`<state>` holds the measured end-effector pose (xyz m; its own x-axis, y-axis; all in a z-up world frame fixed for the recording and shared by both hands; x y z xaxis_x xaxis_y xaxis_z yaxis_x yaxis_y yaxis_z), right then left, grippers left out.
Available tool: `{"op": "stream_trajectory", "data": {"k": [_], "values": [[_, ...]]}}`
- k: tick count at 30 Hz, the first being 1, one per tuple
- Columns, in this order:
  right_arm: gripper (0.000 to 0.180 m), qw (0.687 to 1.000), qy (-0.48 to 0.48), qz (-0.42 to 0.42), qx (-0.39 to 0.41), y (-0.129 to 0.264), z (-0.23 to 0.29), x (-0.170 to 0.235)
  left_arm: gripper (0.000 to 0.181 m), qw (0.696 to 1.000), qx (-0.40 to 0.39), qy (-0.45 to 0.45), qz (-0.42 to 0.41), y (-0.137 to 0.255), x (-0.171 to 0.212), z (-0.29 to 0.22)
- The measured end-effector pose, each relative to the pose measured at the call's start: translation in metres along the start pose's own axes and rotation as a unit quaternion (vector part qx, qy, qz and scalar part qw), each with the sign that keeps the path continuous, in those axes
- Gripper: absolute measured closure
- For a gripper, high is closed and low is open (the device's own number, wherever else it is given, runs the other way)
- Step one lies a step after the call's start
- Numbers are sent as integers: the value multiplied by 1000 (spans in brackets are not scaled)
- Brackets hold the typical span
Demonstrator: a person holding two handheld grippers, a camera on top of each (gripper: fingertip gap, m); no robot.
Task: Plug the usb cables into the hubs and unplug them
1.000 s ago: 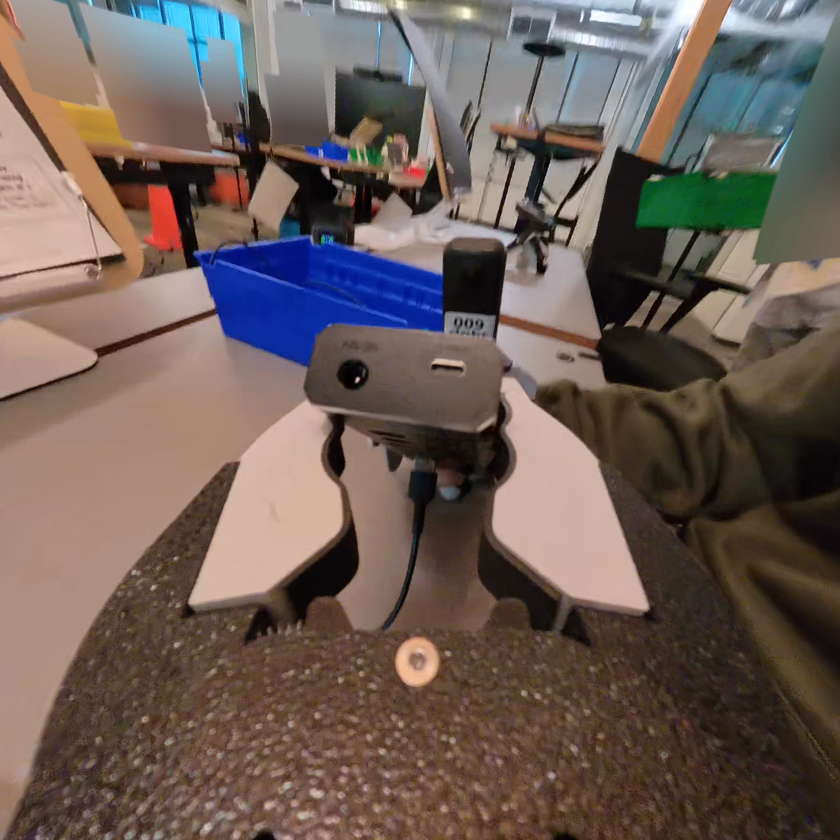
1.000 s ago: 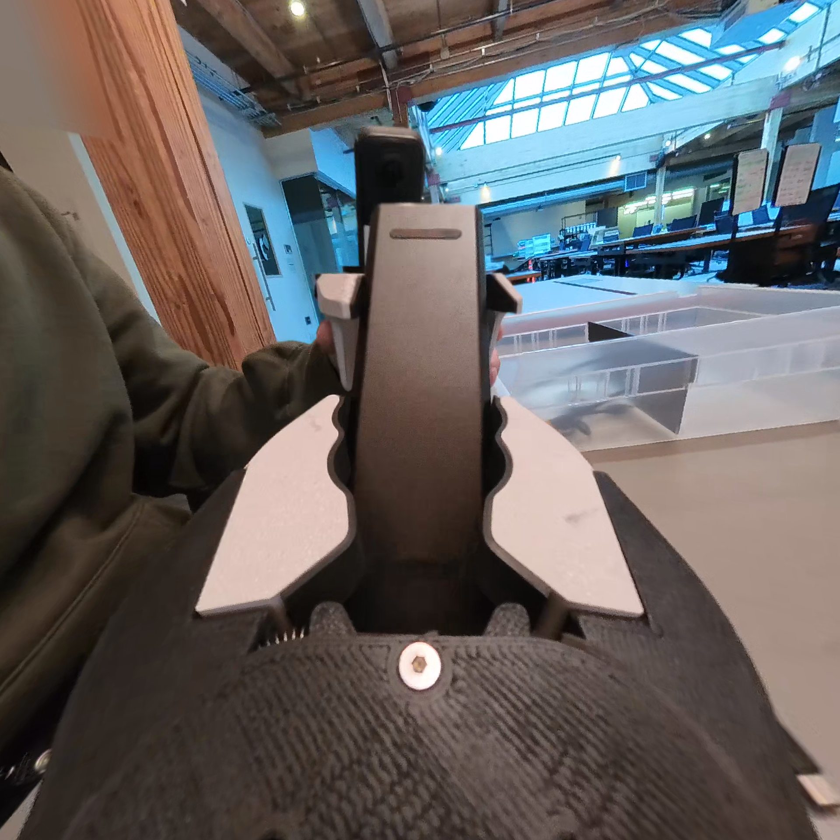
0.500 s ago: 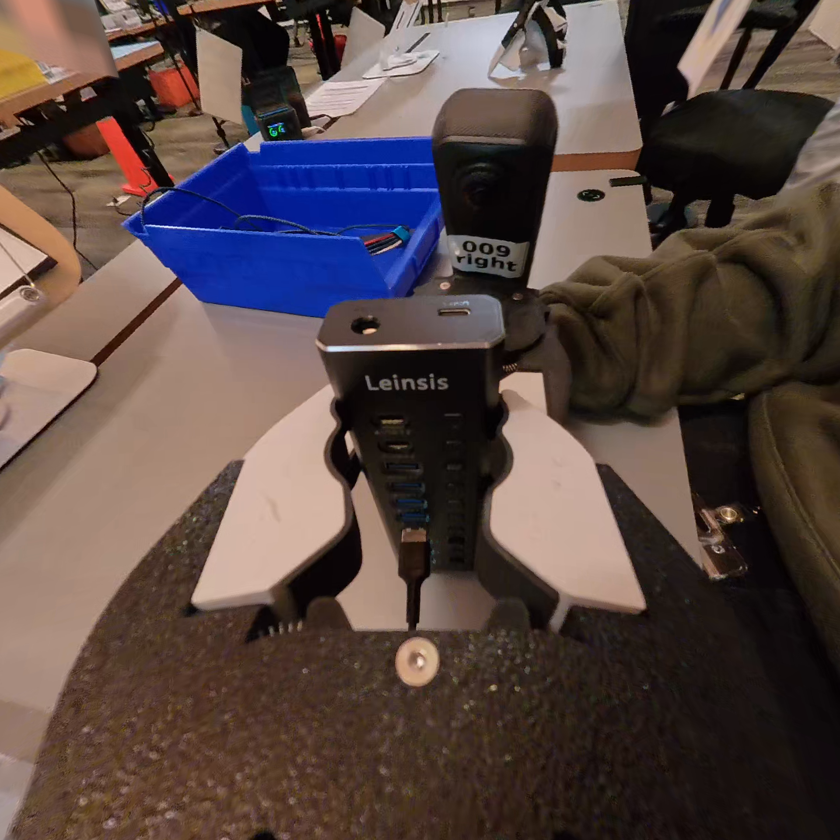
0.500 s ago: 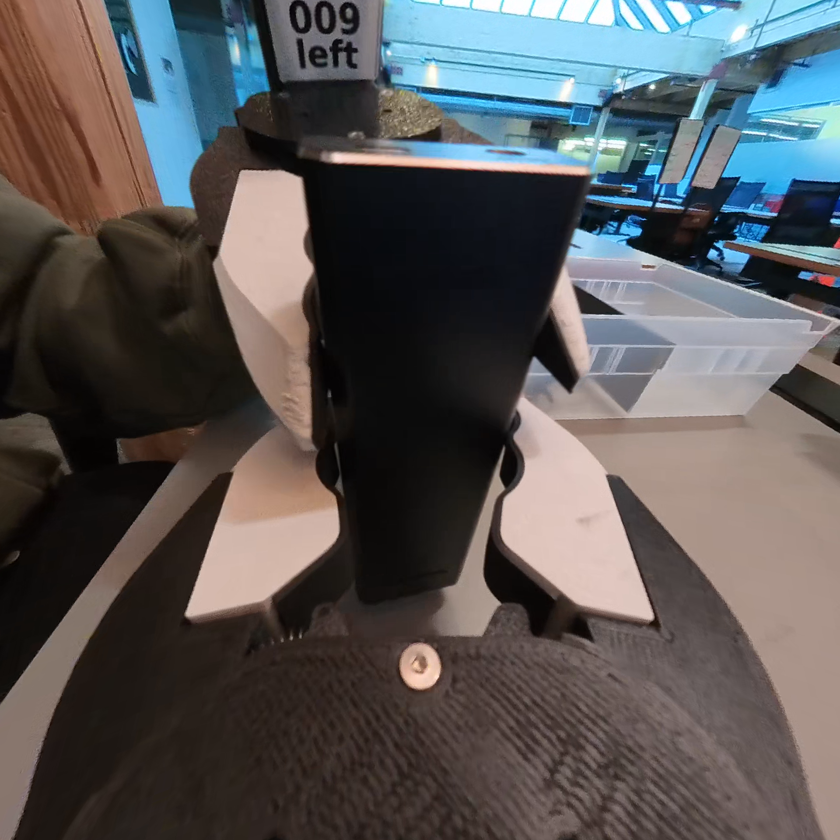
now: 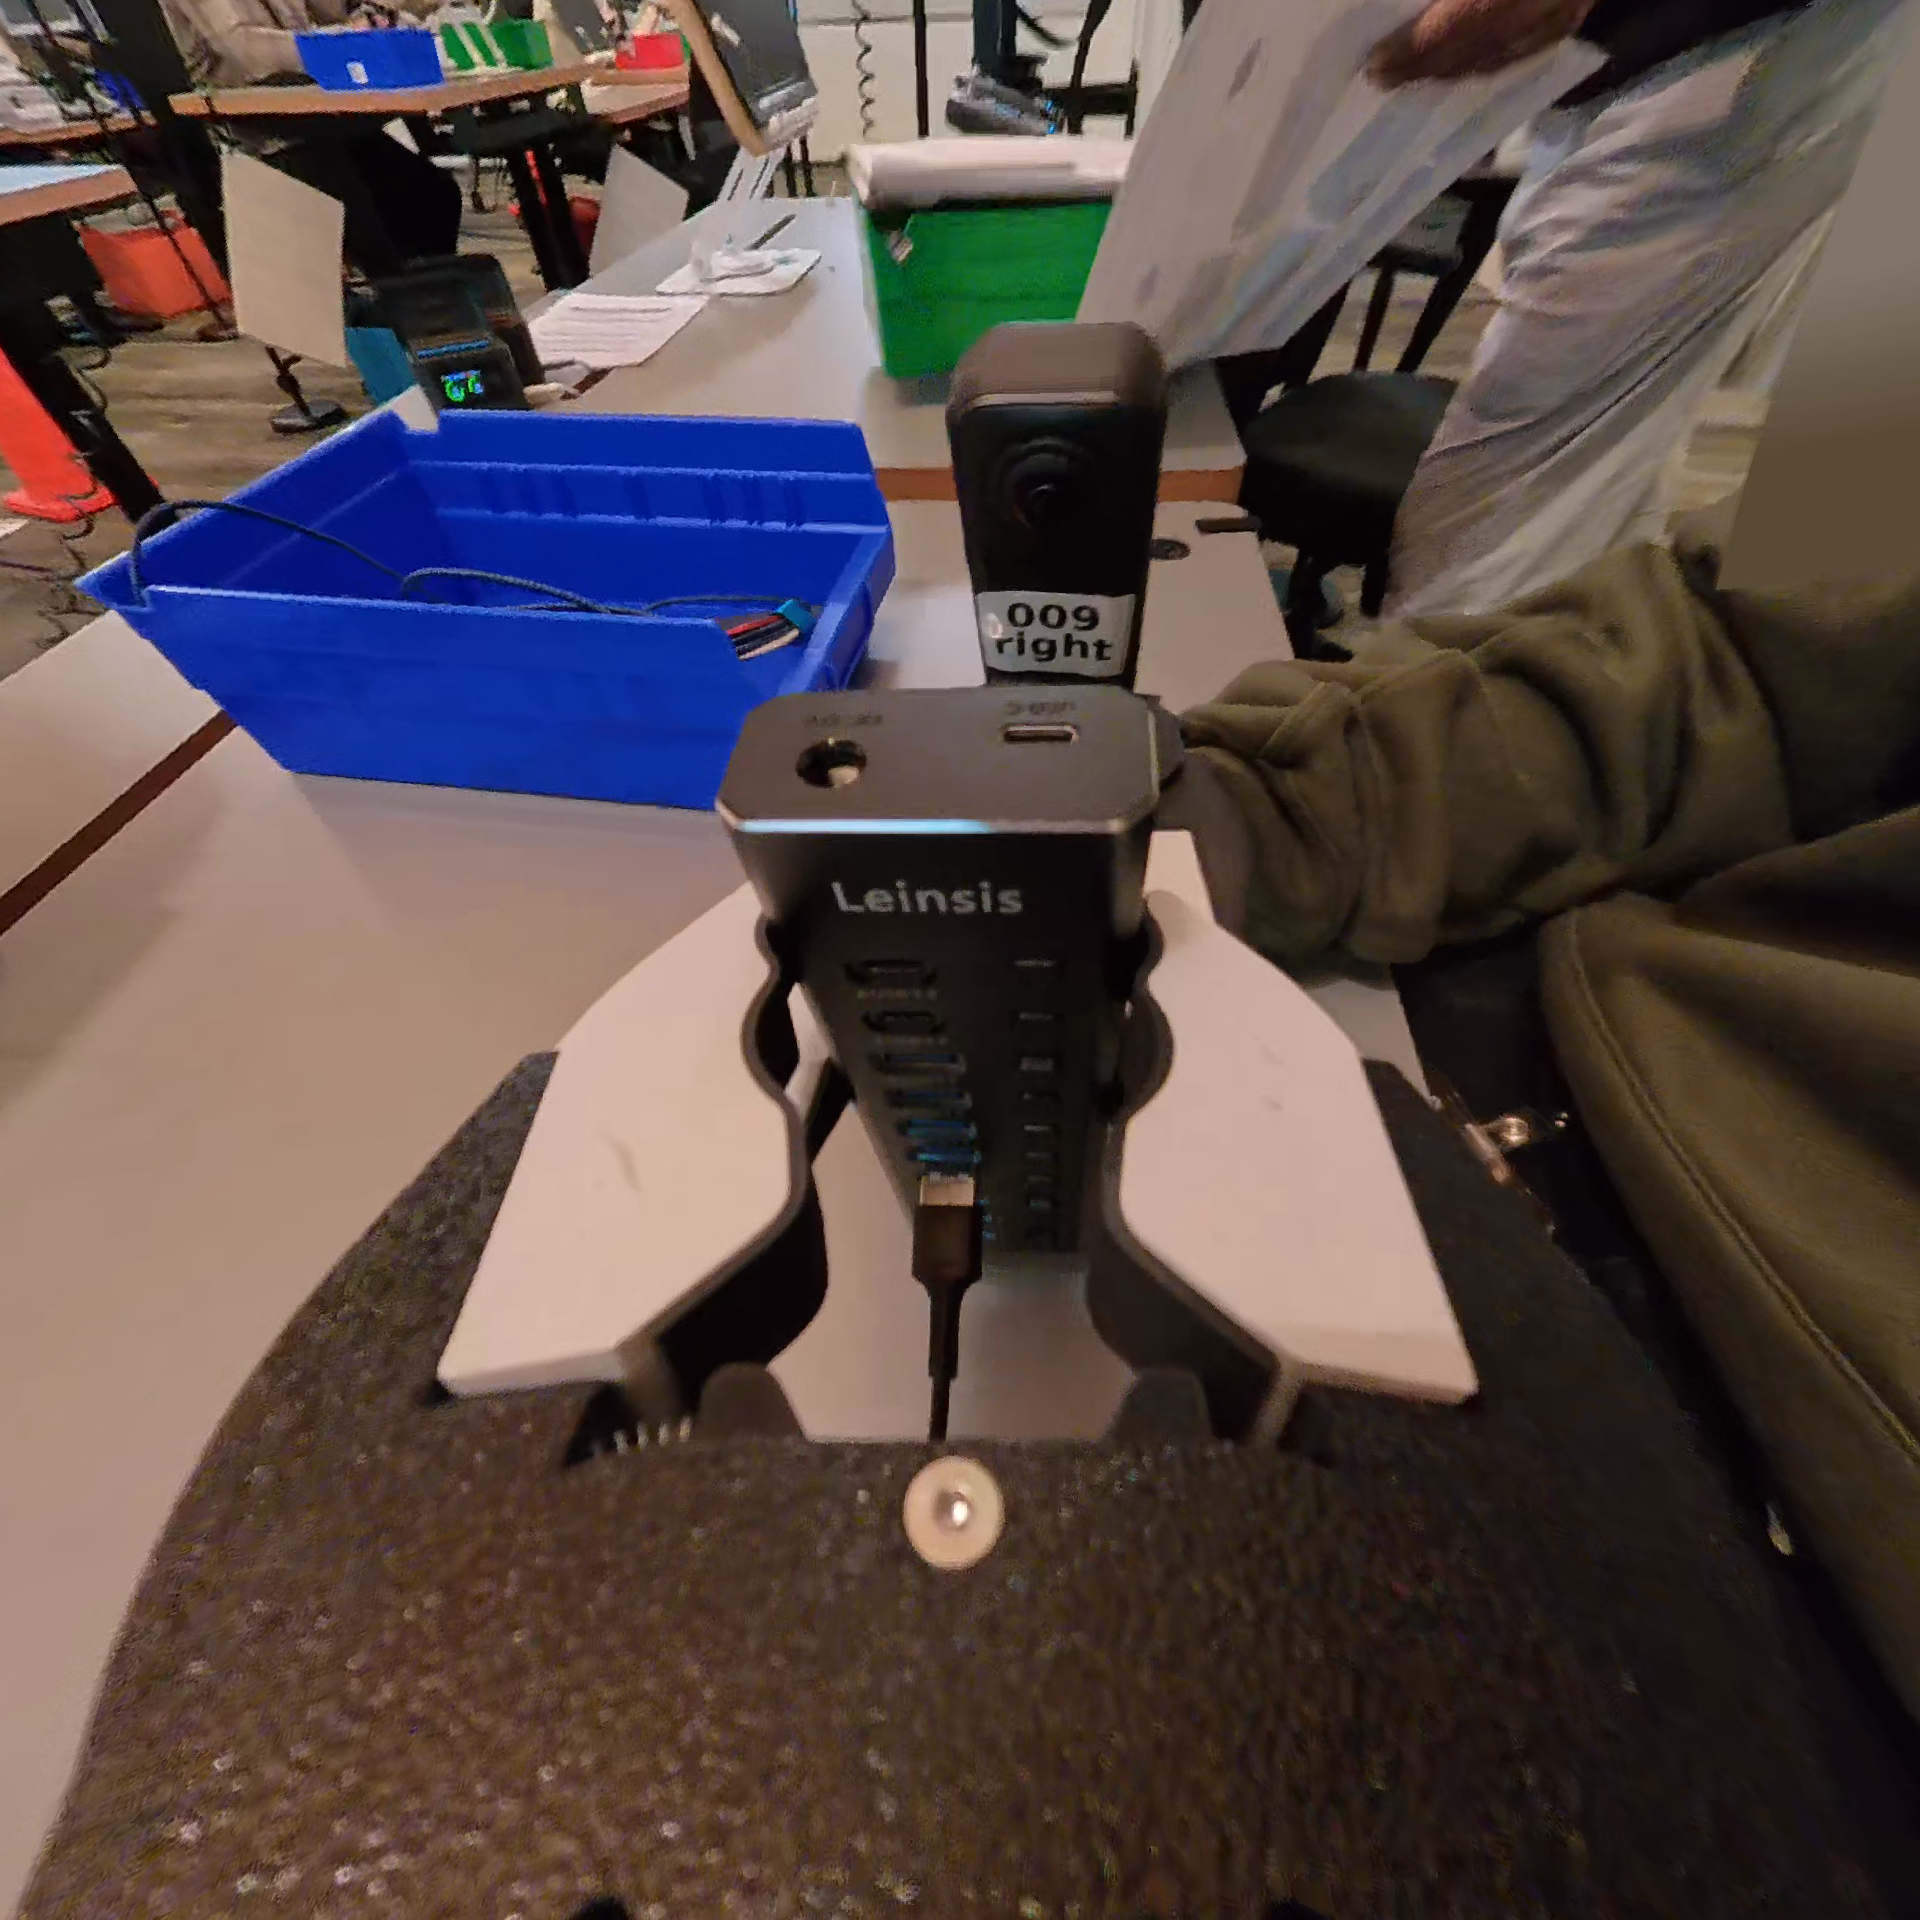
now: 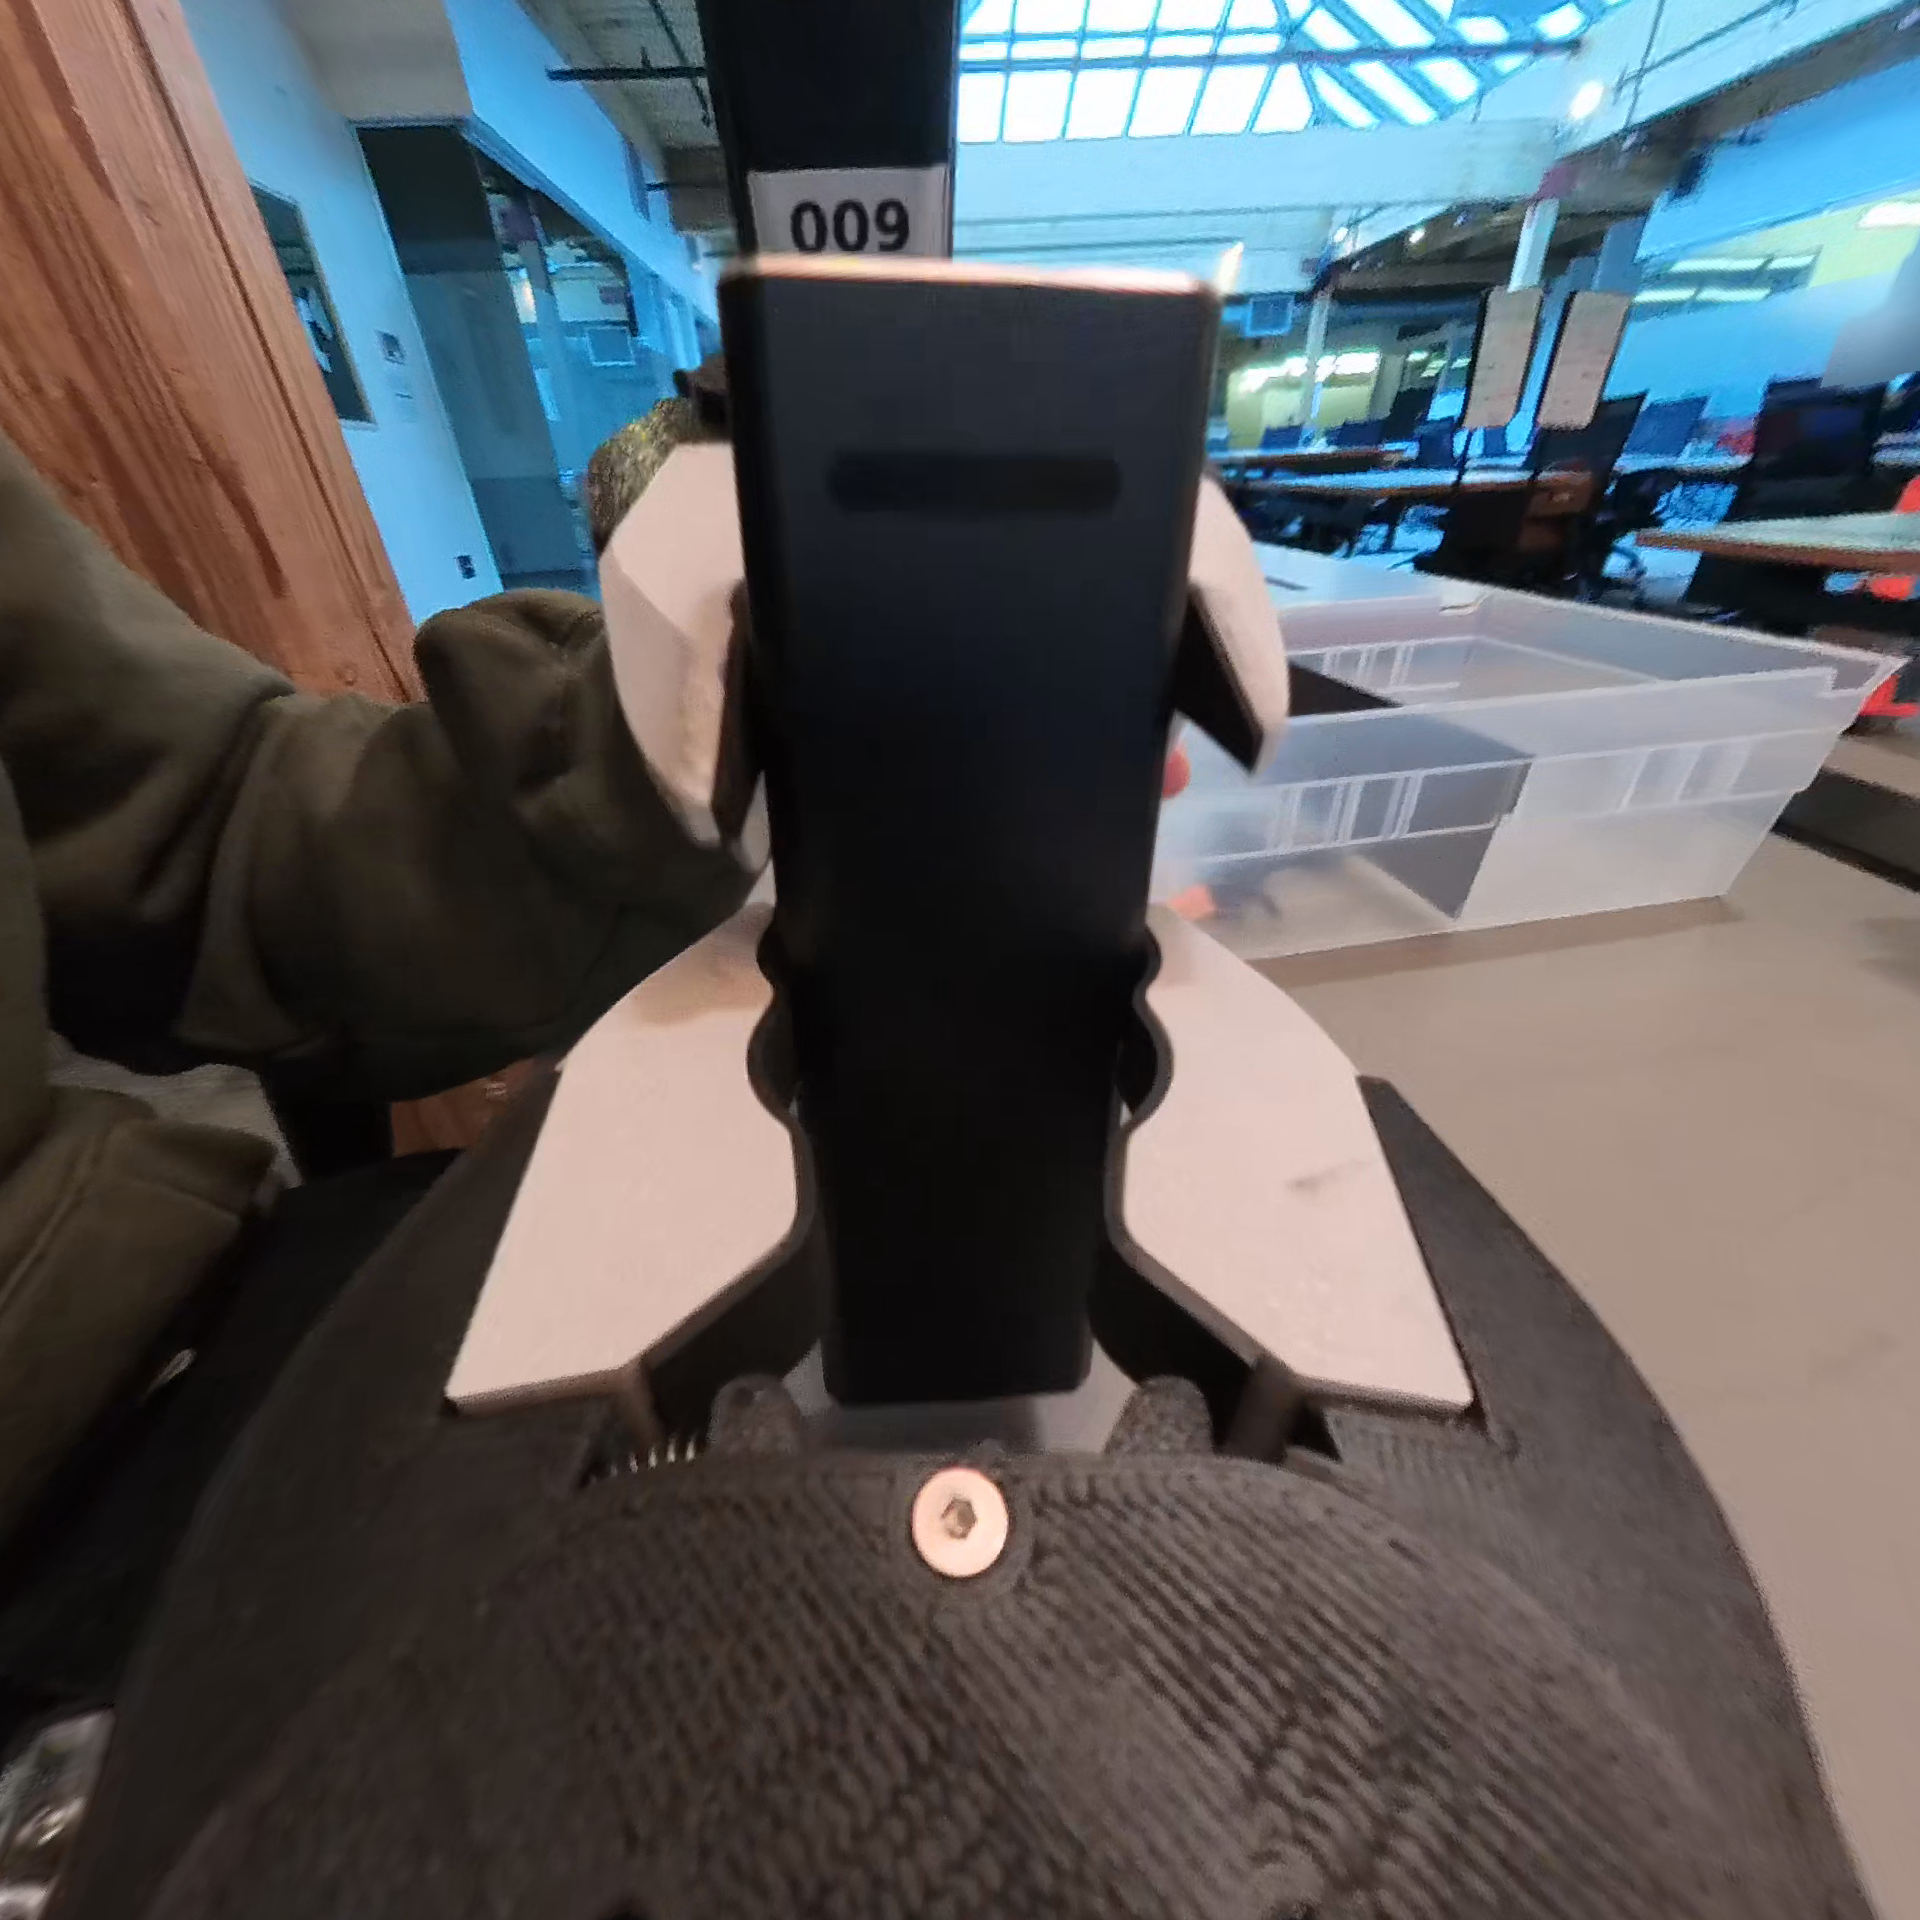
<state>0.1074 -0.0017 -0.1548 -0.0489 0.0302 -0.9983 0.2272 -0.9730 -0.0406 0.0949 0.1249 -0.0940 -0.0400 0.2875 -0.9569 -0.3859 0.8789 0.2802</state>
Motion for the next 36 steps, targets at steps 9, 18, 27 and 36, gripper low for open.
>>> {"op": "stream_trajectory", "data": {"k": [9, 18, 27, 36], "values": [[117, 999, -14, 22, 22, -3, -4, 2, 121, 996, -48, -65, 23, 13, -11, -3], [118, 999, -19, 41, -19, -13, 0, 3, 121, 997, 11, -75, -7, 12, -7, -7], [119, 998, 11, 60, -4, -16, 6, 4, 121, 995, 25, -93, -2, 14, -7, -11], [119, 1000, -18, 16, 8, -7, -1, 2, 119, 998, -31, -54, -31, 17, -9, -4]]}}
Point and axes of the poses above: each gripper's, where its closed fingertips meet, y back along the fingers, x out of its underside, z = x × y across the jaws, the point moved 9 cm from there along y, back along the fingers, and after that the axes turned 11 degrees about -x, right-handed, at the moved point
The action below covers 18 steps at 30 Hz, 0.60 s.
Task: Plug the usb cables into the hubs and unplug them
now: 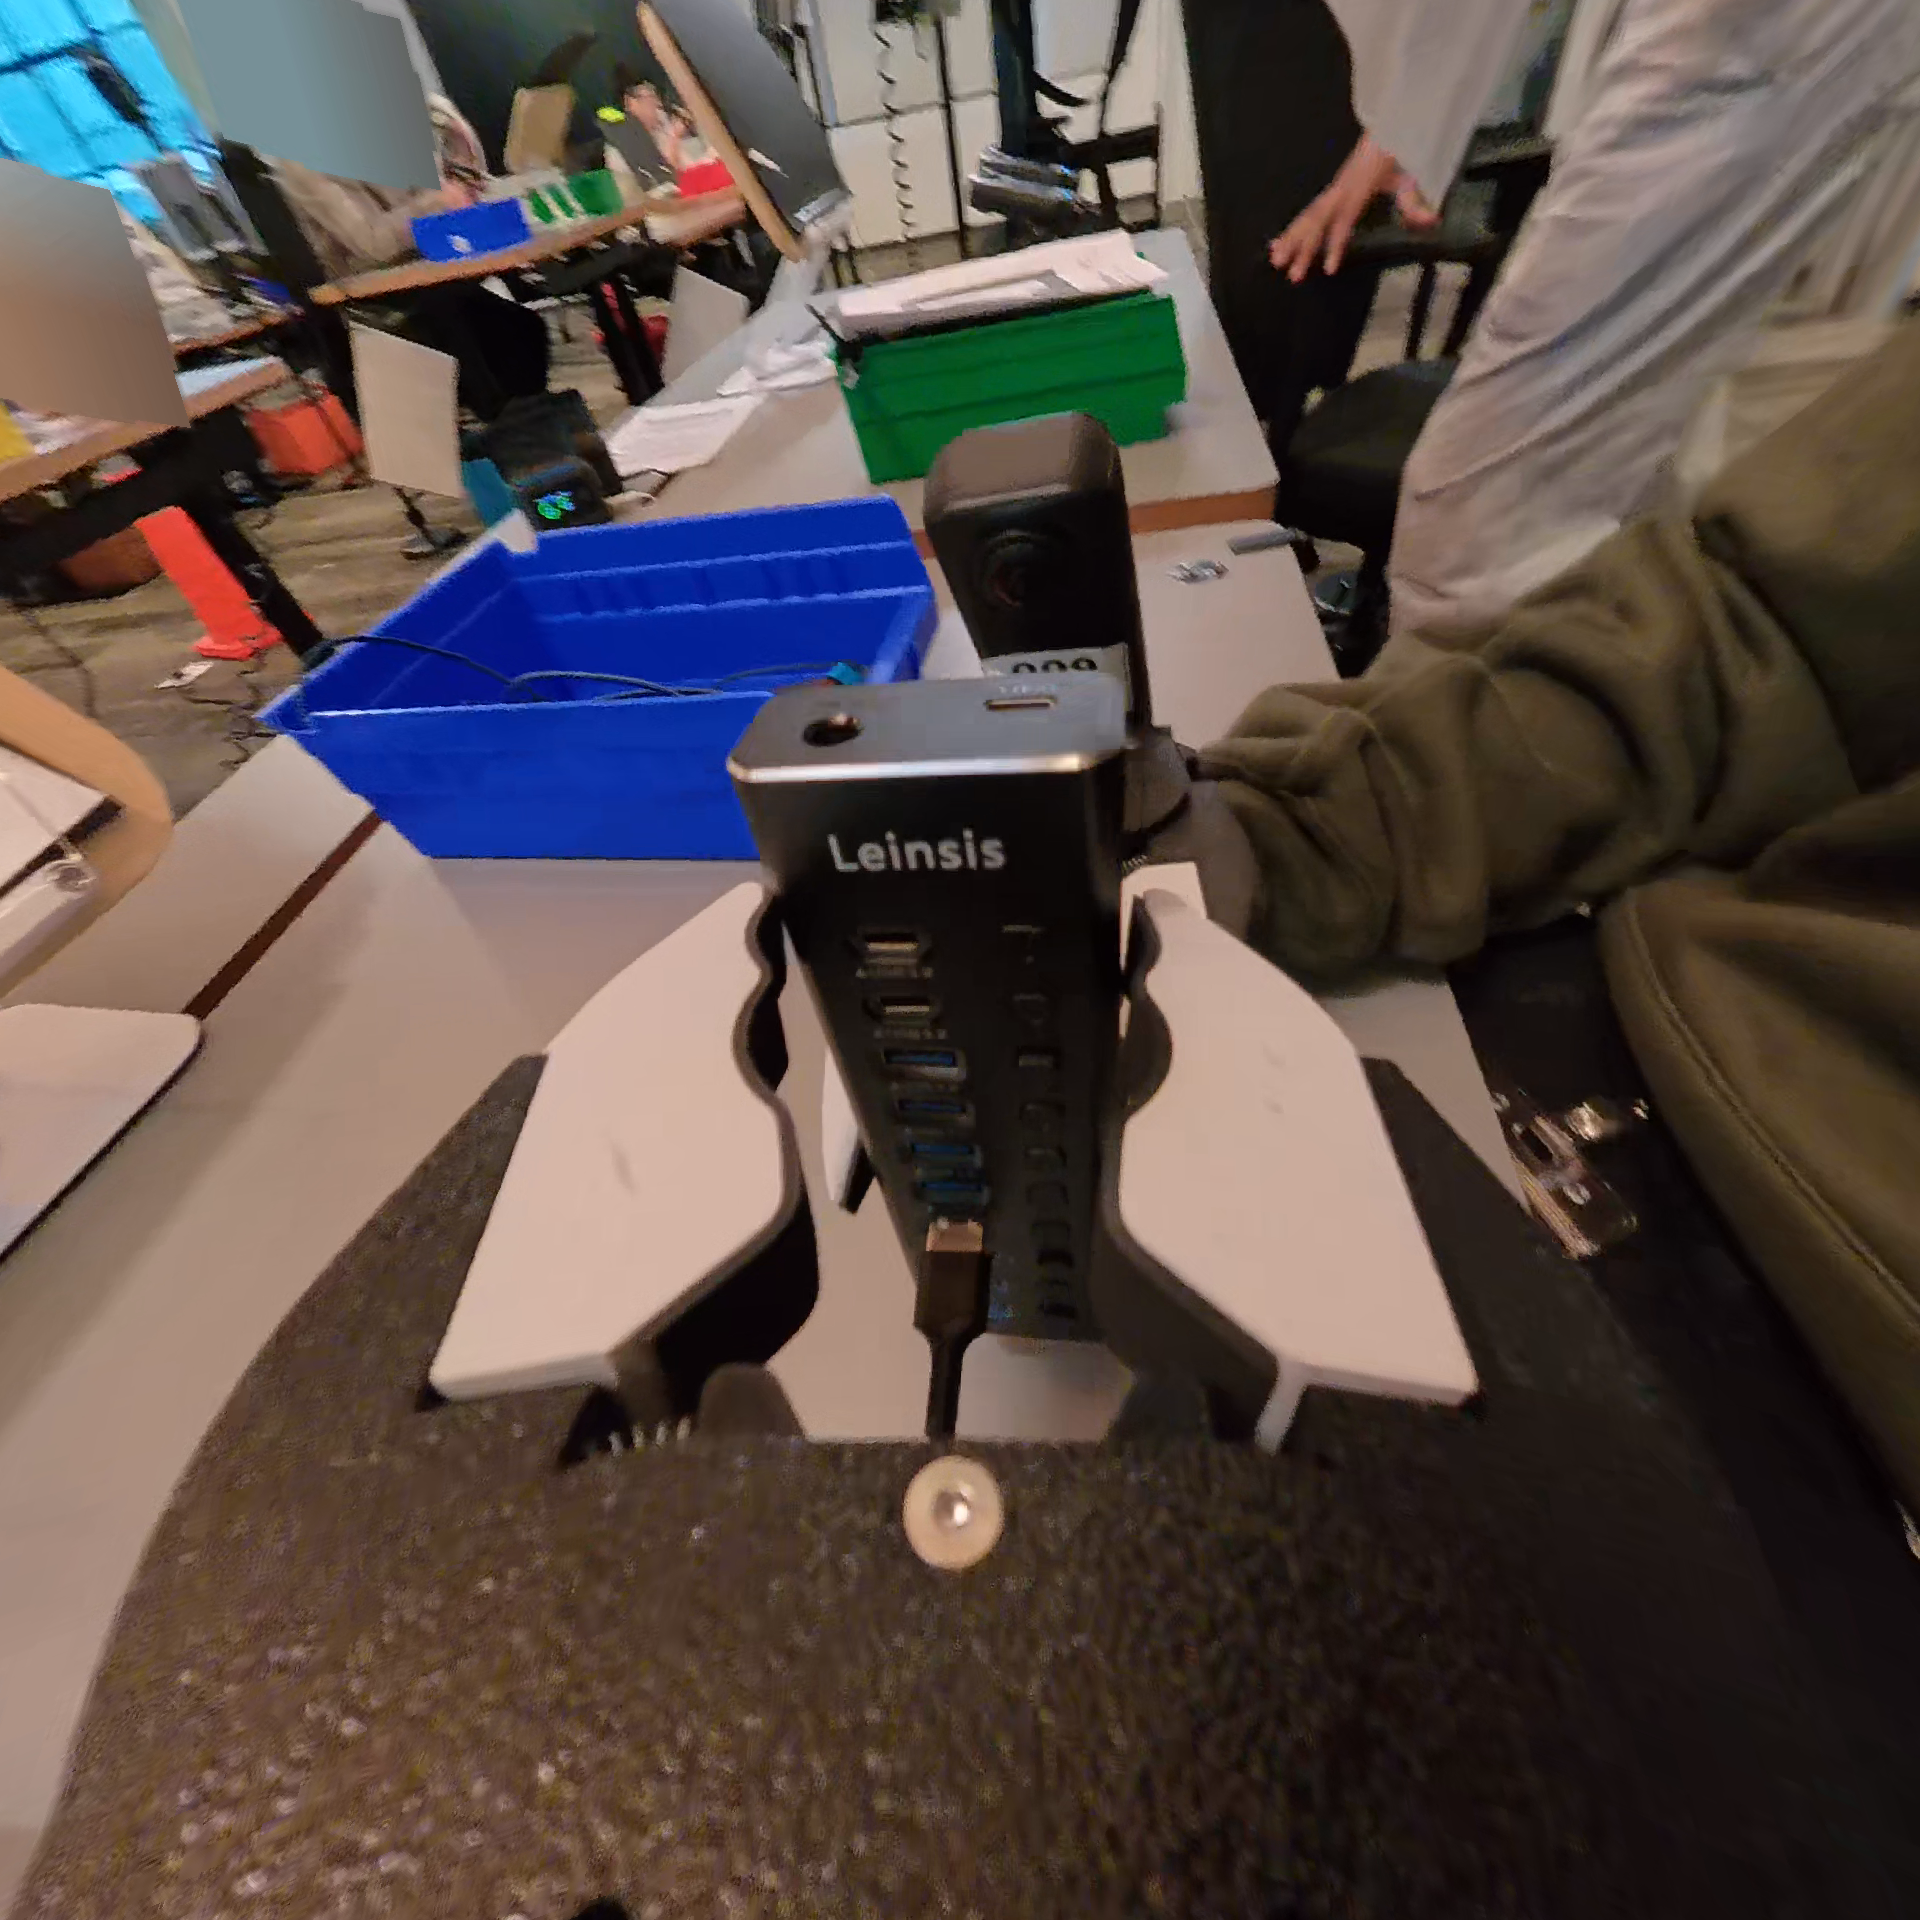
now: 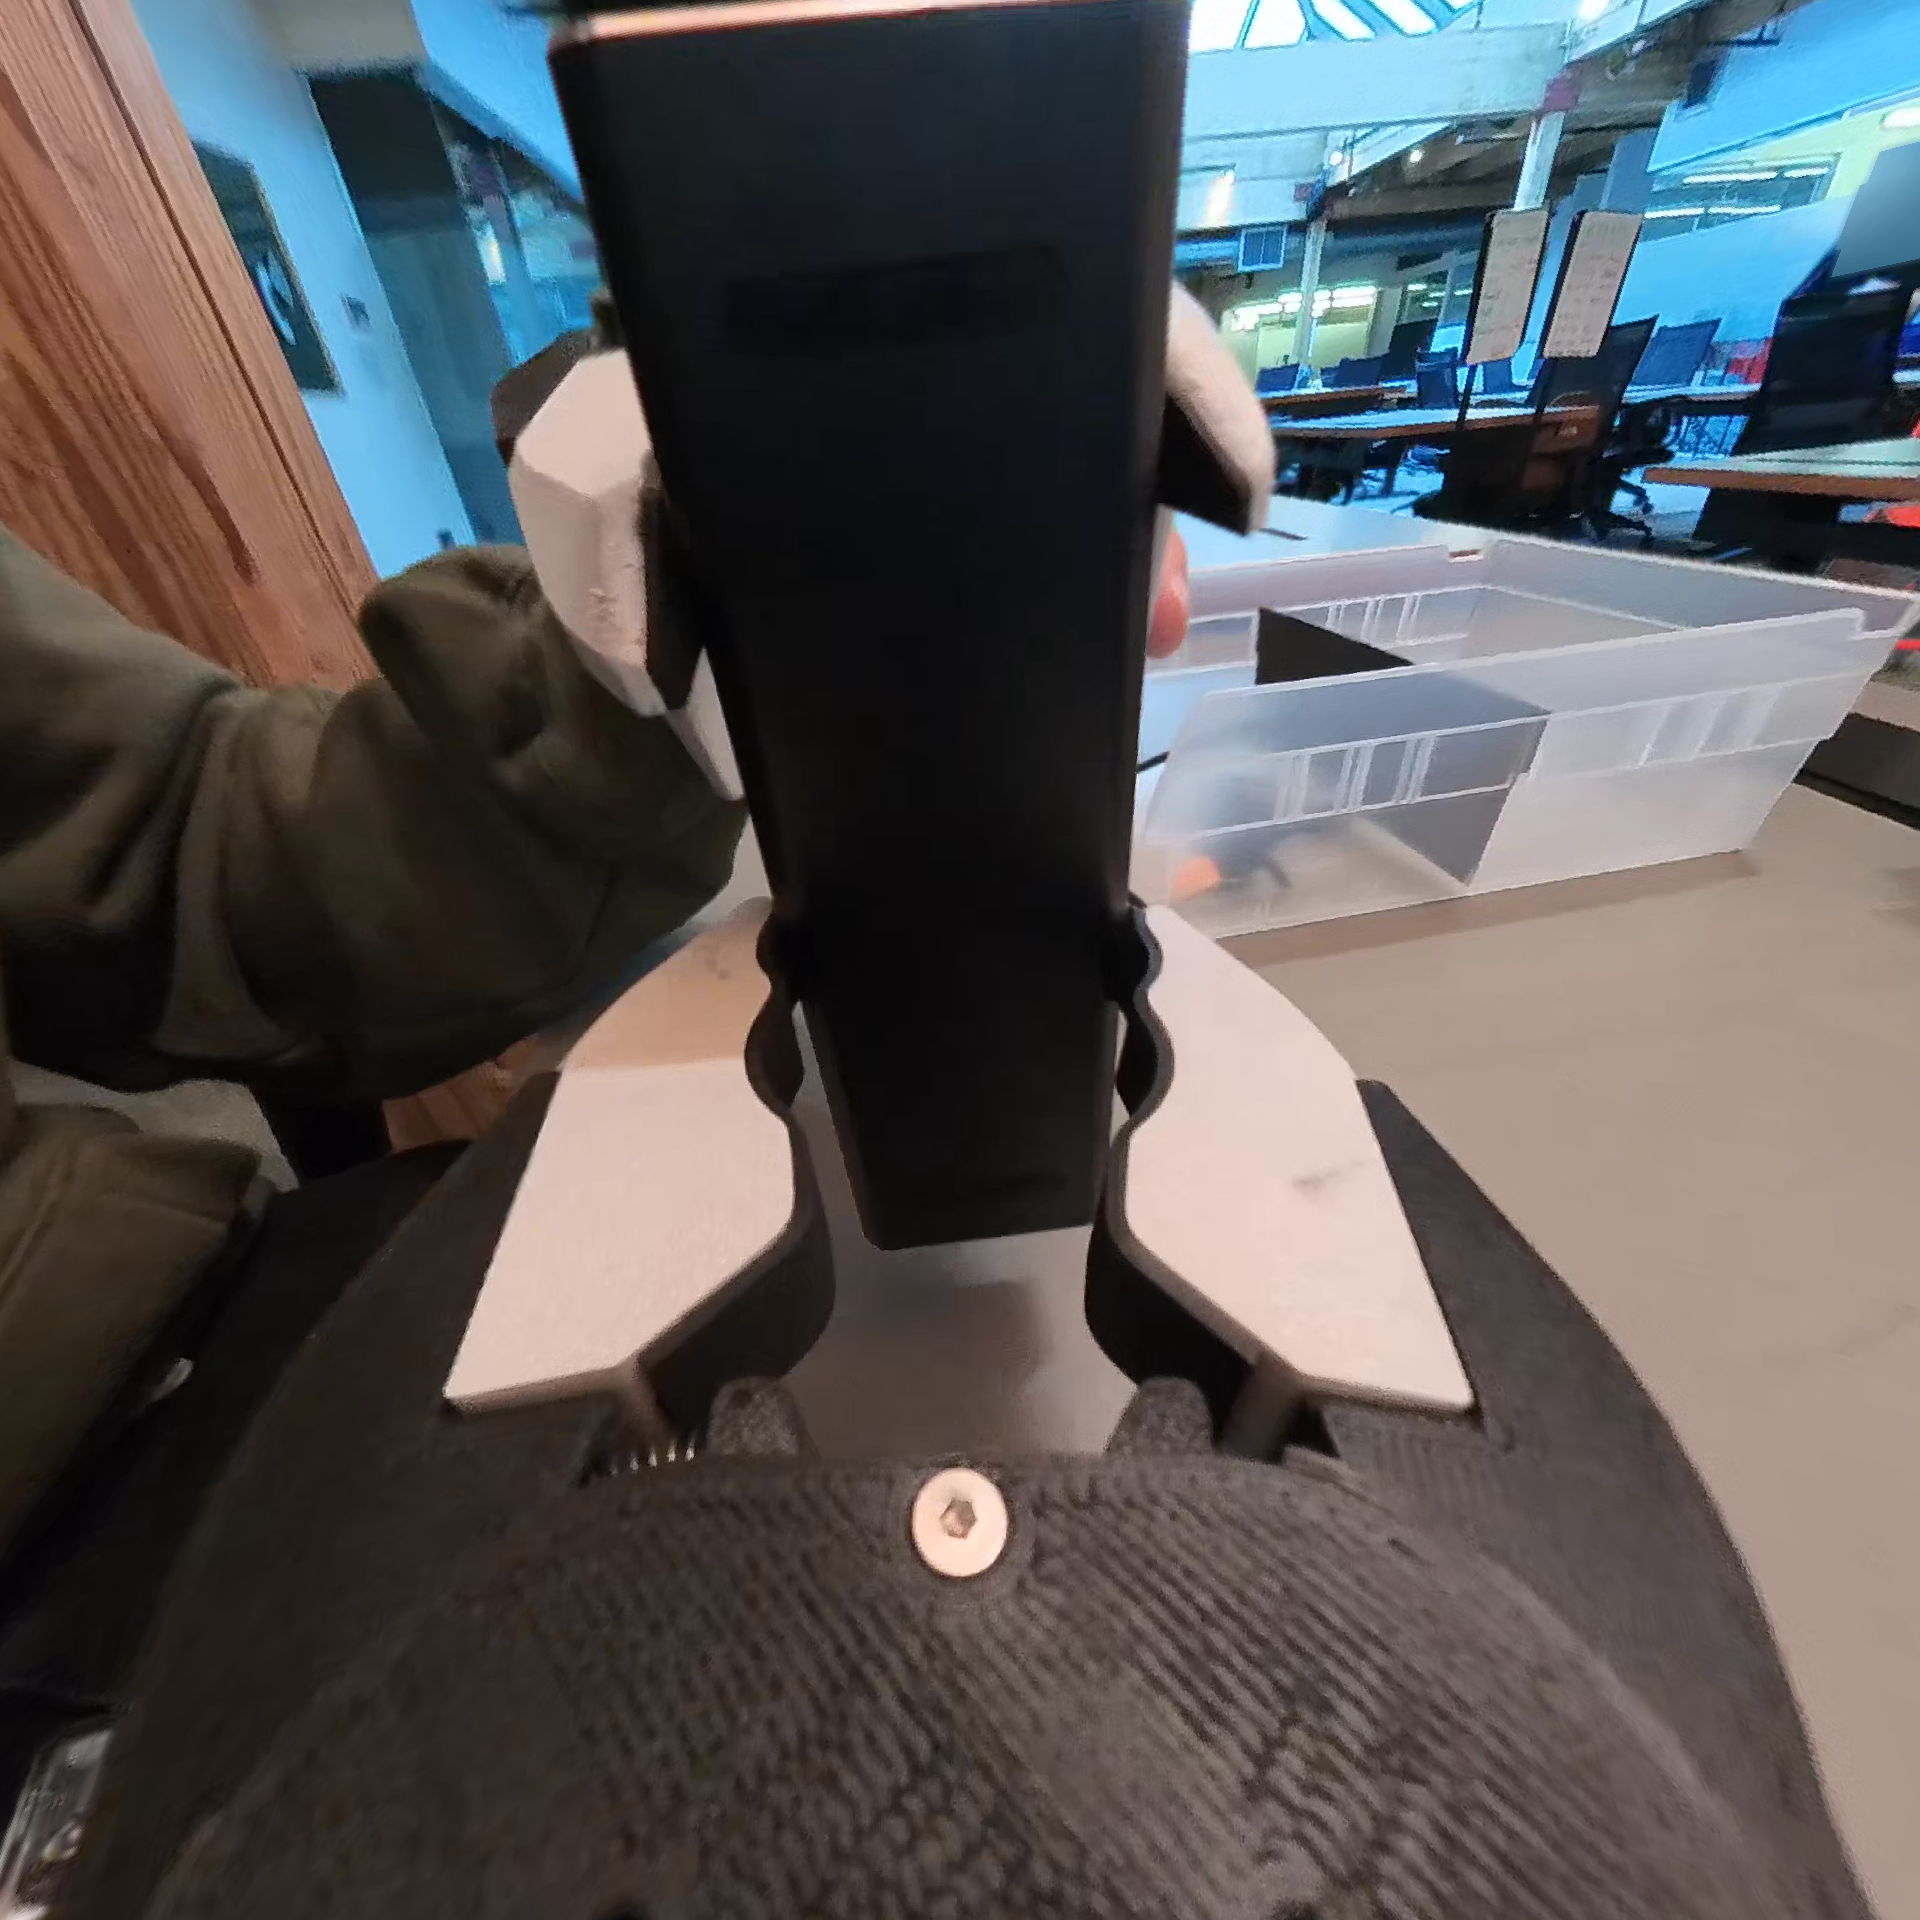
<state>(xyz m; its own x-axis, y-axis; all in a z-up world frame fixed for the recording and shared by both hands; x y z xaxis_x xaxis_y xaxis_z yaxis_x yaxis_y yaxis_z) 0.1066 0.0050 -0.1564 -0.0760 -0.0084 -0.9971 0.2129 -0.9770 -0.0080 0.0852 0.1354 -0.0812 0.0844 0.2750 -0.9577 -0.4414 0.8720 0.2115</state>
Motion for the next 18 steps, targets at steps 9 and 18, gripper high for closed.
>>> {"op": "stream_trajectory", "data": {"k": [9, 18], "values": [[119, 999, -33, -35, 13, 8, -8, -1, 124, 998, -42, 45, -2, 7, 5, 10], [119, 995, -60, -81, -10, 17, -13, -2, 131, 992, -88, 72, 54, 35, 5, 23]]}}
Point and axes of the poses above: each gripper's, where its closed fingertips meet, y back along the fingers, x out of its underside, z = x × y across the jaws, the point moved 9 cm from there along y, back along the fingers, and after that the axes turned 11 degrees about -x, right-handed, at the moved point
